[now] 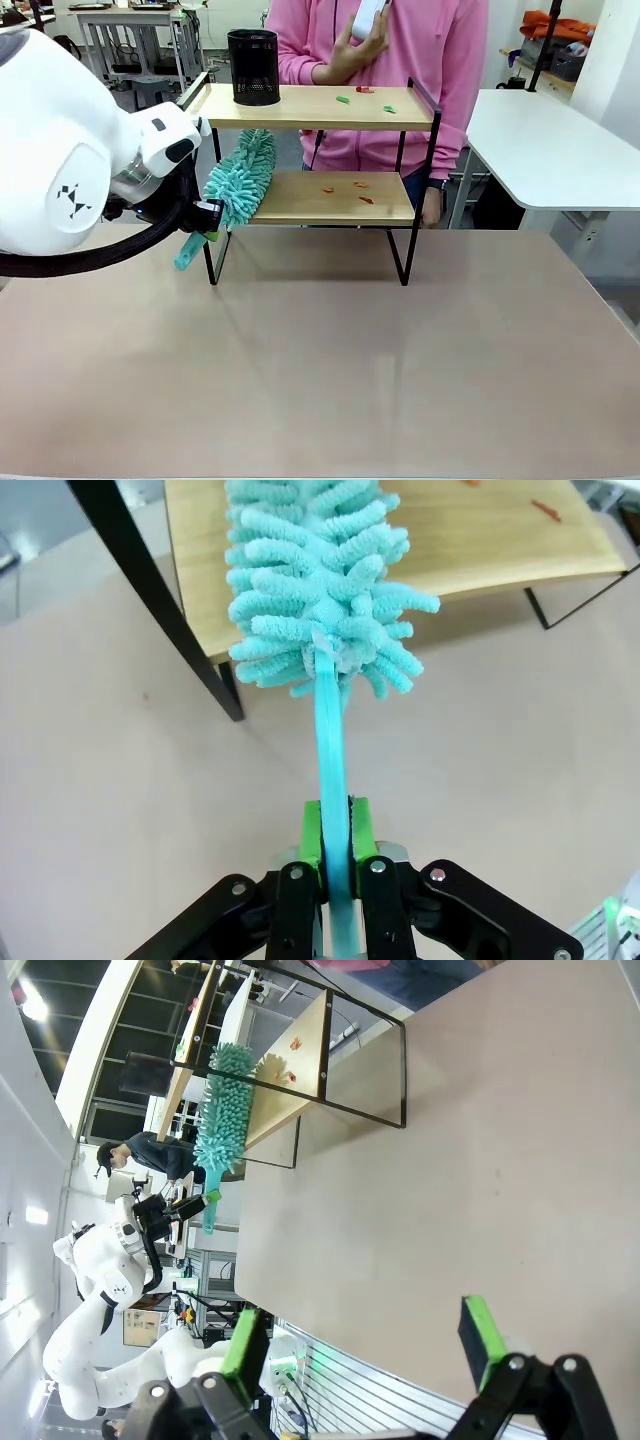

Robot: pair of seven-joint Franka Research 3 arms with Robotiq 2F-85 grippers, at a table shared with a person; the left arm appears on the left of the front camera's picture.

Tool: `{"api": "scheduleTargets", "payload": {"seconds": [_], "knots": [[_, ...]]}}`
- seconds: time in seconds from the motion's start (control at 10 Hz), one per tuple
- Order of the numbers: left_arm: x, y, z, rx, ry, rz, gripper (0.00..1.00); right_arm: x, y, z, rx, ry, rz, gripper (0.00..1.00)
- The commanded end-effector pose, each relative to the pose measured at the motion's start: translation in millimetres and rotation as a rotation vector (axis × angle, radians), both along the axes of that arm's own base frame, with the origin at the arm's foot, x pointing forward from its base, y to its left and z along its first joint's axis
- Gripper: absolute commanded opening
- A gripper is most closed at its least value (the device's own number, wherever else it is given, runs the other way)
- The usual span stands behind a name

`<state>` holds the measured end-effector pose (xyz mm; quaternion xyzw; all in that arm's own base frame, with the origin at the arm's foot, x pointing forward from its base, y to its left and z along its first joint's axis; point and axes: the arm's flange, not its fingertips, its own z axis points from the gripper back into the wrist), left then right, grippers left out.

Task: Clean the shelf.
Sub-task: Clean the specific tier of the Shelf with the Duster once objects are removed.

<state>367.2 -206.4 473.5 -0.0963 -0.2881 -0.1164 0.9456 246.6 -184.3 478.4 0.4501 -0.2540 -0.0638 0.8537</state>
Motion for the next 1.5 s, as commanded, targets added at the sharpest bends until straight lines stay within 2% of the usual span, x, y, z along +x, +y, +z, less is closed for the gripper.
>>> {"api": "scheduleTargets", "payload": {"seconds": [0.0,0.4,0.8,1.4], "knots": [[6,-12,9,-0.002,0.012,-0.017,0.12,3,0,3,0.007,-0.033,0.005,1.0],[25,-45,5,0.077,0.059,-0.057,0.12,3,0,3,0.007,-0.033,0.005,1.0],[29,-80,1,0.13,0.068,-0.127,0.12,3,0,3,0.007,-0.033,0.005,1.0],[31,-120,-3,0.19,0.093,-0.337,0.12,3,0,3,0.007,-0.033,0.005,1.0]]}}
